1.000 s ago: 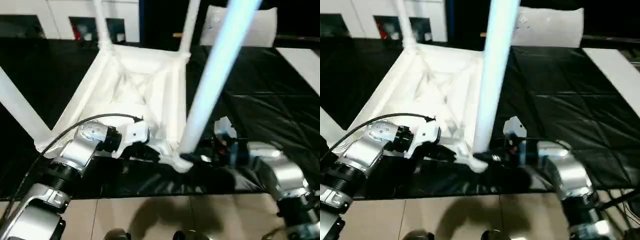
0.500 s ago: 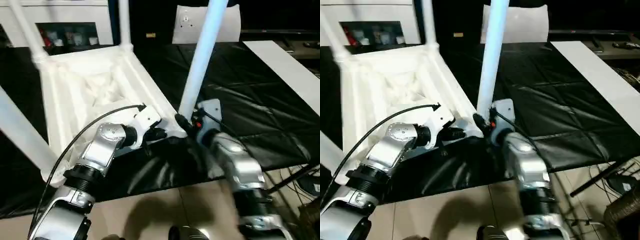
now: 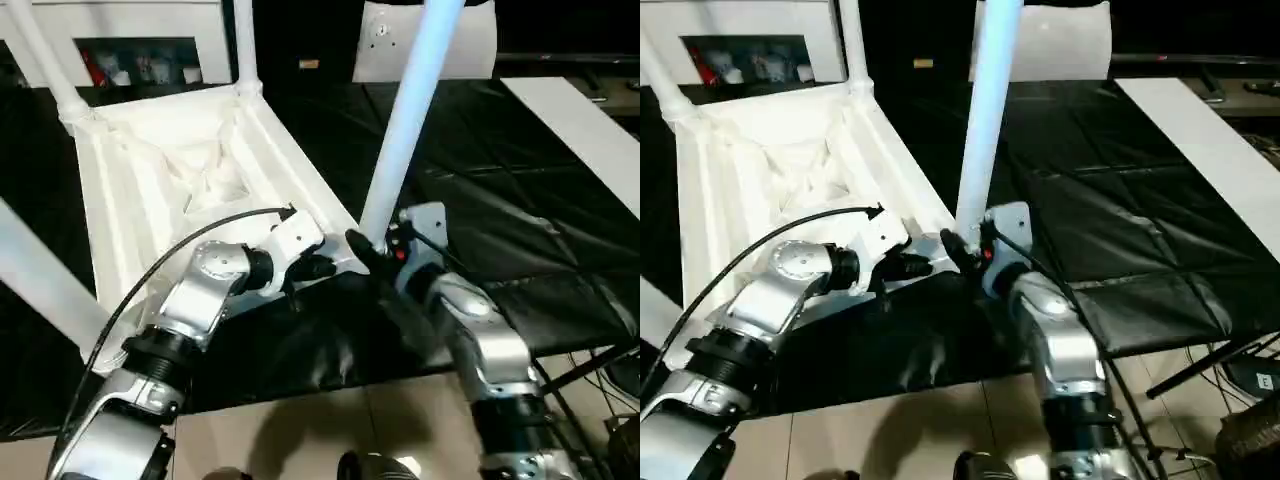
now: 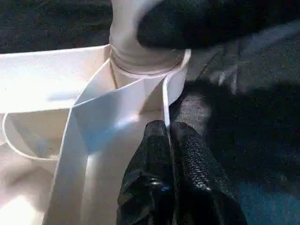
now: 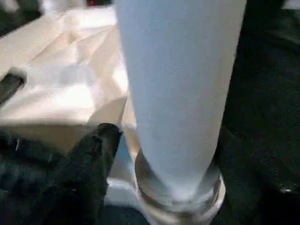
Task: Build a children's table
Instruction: Rotate leg to tighten
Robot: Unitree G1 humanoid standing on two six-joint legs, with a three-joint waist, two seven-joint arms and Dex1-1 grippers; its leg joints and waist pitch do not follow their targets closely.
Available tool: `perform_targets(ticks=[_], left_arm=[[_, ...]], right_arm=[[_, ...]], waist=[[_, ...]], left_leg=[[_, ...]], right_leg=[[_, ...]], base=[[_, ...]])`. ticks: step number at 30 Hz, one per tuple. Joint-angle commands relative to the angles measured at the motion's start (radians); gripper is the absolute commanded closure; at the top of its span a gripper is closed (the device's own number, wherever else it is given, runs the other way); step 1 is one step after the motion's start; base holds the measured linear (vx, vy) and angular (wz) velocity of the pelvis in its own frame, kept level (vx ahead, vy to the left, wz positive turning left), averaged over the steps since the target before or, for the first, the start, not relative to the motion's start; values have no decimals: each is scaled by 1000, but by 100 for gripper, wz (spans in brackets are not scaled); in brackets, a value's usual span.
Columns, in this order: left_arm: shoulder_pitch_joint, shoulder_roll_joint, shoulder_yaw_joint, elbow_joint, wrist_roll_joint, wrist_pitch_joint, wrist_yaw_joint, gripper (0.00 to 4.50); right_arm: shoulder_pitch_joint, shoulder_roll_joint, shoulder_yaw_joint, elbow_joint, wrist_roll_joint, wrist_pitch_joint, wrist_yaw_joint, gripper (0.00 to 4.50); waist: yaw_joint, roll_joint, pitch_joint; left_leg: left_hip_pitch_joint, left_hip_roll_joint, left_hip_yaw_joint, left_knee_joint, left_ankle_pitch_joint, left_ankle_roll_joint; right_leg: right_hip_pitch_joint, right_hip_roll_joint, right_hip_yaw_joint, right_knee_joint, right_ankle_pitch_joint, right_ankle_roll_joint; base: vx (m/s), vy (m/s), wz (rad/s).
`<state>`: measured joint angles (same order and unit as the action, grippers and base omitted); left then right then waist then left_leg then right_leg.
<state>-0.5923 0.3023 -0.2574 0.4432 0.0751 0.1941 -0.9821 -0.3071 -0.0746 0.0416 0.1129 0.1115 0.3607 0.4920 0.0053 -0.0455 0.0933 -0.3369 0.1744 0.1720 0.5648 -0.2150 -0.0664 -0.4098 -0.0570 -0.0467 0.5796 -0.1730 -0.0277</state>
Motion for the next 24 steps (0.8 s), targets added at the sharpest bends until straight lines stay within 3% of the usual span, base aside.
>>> perform_targets(ticks=[1,3,4,6,8,12,17,19,21,23,24], left_arm=[[13,34,-49,8,18,-57,-71,450],[12,49,-54,16,23,-77,-84,450],[9,73,-55,28,14,-108,-124,450],[8,84,-52,31,1,-123,-153,450],[1,117,-48,43,-24,-172,-226,450],[-1,148,-41,60,-37,-203,-262,450],[-1,170,-33,72,-13,-143,-211,450],[0,163,-24,69,-19,-123,-199,450],[-3,162,-28,69,-19,-125,-200,450],[-4,163,-33,71,-15,-132,-201,396],[-7,163,-36,76,-7,-130,-187,396]], right_arm=[[29,-40,38,-30,9,-2,75,72],[39,-61,33,-55,31,12,109,72],[62,-104,23,-101,69,37,169,49],[76,-128,20,-125,83,44,201,35],[120,-201,24,-177,107,47,279,14],[159,-262,44,-207,102,15,337,5],[193,-310,76,-258,126,79,386,5],[196,-313,85,-256,123,63,395,5],[196,-318,94,-256,125,52,400,1],[195,-319,95,-255,124,46,402,0],[193,-318,97,-255,125,46,402,0]], waist=[[4,8,-62],[4,9,-65],[6,3,-66],[9,7,-60],[12,8,-58],[19,7,-57],[27,4,-59],[26,3,-58],[26,1,-54],[26,0,-52],[26,0,-53]], left_leg=[[-10,49,-10,-54,-5,101],[-13,50,-9,-49,34,126],[-12,51,-8,-47,29,144],[-11,54,-8,-49,8,153],[-9,56,-8,-51,-26,139],[-8,57,-8,-53,-62,106],[-10,56,-9,-51,-50,96],[-12,55,-9,-51,-61,91],[-13,54,-9,-51,-102,76],[-13,53,-10,-52,-128,63],[-14,53,-12,-52,-129,59]], right_leg=[[62,-81,55,-37,6,-255],[62,-82,55,-29,76,-278],[64,-81,55,-30,78,-282],[60,-82,53,-33,35,-282],[58,-83,52,-40,-30,-277],[55,-84,53,-43,-88,-259],[59,-84,54,-40,-85,-251],[58,-85,53,-43,-110,-249],[54,-86,55,-52,-191,-232],[52,-85,54,-58,-258,-208],[52,-86,55,-59,-281,-195]], base=[[0,0,0],[0,0,0],[0,0,0],[0,0,0],[0,0,0],[0,0,0],[0,0,0],[0,0,0],[0,0,0],[0,0,0],[0,0,0]])
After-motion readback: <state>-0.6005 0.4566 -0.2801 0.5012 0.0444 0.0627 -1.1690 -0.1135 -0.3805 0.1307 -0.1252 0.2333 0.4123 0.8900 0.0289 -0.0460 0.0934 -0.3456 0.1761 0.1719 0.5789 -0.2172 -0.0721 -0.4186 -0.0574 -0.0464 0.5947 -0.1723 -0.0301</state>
